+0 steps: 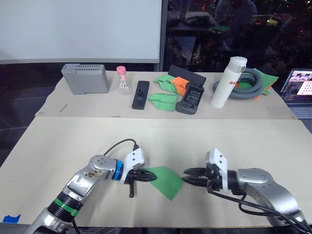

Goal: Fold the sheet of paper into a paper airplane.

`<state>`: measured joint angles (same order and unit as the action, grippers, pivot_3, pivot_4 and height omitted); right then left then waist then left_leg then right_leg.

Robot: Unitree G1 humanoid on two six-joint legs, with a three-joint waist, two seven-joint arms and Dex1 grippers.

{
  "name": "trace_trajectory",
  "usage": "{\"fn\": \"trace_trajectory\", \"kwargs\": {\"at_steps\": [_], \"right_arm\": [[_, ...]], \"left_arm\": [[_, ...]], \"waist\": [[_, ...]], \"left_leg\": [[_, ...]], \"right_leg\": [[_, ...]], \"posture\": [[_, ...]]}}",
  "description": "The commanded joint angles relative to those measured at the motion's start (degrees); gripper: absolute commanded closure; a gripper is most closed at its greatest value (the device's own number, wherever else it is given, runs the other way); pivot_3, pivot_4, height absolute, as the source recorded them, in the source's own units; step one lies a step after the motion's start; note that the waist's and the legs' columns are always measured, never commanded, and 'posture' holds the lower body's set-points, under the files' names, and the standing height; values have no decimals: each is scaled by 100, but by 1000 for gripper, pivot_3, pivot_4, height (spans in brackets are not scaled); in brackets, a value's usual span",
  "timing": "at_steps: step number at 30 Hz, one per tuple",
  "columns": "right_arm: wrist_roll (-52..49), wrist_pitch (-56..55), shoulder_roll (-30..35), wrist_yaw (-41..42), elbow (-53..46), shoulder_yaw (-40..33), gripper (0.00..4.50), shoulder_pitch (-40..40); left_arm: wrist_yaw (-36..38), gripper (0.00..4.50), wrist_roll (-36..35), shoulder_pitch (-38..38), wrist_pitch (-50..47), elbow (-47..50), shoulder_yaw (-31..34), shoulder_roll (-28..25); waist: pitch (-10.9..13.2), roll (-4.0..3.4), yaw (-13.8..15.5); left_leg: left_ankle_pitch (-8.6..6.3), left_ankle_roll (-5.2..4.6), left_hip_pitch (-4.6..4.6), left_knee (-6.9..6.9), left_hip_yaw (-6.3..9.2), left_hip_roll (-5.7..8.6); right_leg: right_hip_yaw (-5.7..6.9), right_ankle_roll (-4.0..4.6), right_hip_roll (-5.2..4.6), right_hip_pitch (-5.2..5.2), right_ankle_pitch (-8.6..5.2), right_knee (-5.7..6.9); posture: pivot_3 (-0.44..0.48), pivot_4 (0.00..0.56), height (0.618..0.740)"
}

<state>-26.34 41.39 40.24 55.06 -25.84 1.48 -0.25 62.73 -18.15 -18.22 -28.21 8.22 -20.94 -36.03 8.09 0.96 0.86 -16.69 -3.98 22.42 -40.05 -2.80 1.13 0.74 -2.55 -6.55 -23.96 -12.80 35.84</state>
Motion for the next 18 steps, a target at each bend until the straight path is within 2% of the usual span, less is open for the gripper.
{"fn": "trace_trajectory", "kwargs": {"at_steps": [1,9,16,18], "right_arm": [[-475,768,34,-257,-165,-232,2201,109],[-1323,1901,-836,-1099,12,-411,2201,-116],[-1734,2487,-879,-1317,-16,-290,2201,-229],[-1745,2466,-946,-1411,75,-340,2710,-284]], "left_arm": [[24,4500,145,20,20,-120,-101,61],[31,4500,137,33,0,-111,-31,101],[-30,4500,148,48,-24,-74,-13,128],[-49,4500,141,67,-32,-53,2,118]], "waist": [[0,0,-3],[-1,2,-17],[-1,1,-18],[-1,1,-18]], "left_leg": [[0,0,0,0,0,1],[0,0,0,1,0,-4],[-1,-1,0,2,0,-3],[-1,-1,0,1,0,-2]], "right_leg": [[-1,0,0,0,0,-1],[-5,0,0,-3,0,0],[-4,0,1,-4,0,1],[-3,0,1,-3,0,0]], "posture": [[0,150,740],[0,150,740],[0,150,740],[0,150,740]]}}
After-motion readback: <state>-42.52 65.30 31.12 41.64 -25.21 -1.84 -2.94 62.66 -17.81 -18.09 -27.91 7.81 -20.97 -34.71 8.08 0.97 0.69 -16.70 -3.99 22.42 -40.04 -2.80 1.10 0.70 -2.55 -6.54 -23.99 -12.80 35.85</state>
